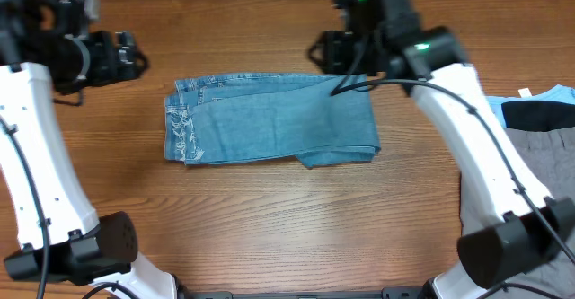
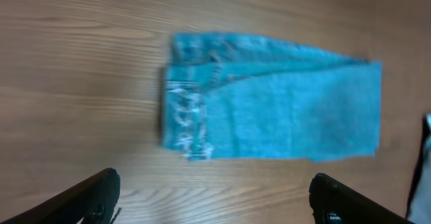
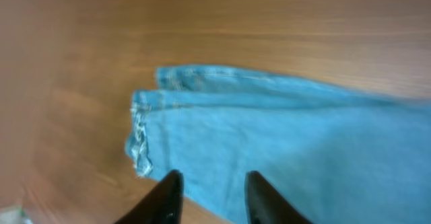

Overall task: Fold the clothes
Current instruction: 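Lay the hems onto the seat and open the right gripper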

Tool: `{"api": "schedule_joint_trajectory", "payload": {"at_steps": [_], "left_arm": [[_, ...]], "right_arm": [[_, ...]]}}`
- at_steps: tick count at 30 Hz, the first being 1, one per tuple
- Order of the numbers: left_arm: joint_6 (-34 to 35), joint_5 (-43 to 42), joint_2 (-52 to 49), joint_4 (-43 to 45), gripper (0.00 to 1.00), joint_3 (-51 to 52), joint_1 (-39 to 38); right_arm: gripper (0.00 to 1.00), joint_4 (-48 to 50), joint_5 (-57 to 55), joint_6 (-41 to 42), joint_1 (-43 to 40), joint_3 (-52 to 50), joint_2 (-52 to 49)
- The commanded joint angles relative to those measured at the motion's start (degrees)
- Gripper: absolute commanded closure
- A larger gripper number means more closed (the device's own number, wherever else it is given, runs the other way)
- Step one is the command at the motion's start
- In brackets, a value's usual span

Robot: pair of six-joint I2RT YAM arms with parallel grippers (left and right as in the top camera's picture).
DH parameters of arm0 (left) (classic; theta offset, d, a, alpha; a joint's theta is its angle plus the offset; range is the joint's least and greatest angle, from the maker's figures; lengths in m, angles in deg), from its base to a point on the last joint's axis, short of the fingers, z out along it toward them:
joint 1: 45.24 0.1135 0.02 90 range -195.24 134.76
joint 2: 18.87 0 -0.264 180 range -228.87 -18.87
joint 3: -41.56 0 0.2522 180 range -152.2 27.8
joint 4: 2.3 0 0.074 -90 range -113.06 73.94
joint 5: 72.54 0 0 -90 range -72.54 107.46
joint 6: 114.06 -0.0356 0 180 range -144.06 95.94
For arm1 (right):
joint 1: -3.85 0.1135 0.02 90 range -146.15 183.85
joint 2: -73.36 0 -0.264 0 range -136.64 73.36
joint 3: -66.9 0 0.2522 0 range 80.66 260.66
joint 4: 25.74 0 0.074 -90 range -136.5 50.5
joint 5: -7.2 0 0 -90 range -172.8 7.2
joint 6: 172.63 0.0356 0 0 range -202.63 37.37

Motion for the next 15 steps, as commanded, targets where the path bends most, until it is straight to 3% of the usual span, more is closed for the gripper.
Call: {"api": "schedule_joint_trajectory", "payload": {"at_steps": [1,3,8,15], "left_arm": [[-1.95,-1.18,0.9,2.45,0.11,6.4,-5.53],[-1.64,-1.03,0.9,5.18,0.13,11.47,-8.02],[0.7,-1.25,0.87,15.82,0.17,26.8,-11.19],[0.85,-4.87,0.87,33.11,0.19,46.07,-12.85]], "right_arm": [[0.75,-6.34,-0.09,0.24,-3.23,0.57,0.0],[0.81,-10.58,-0.11,-0.07,-4.59,0.11,-0.63],[0.82,-13.51,0.02,-2.97,-5.01,-5.79,-1.38],[0.82,-5.29,0.57,-4.66,-3.04,-20.33,-1.57]]}}
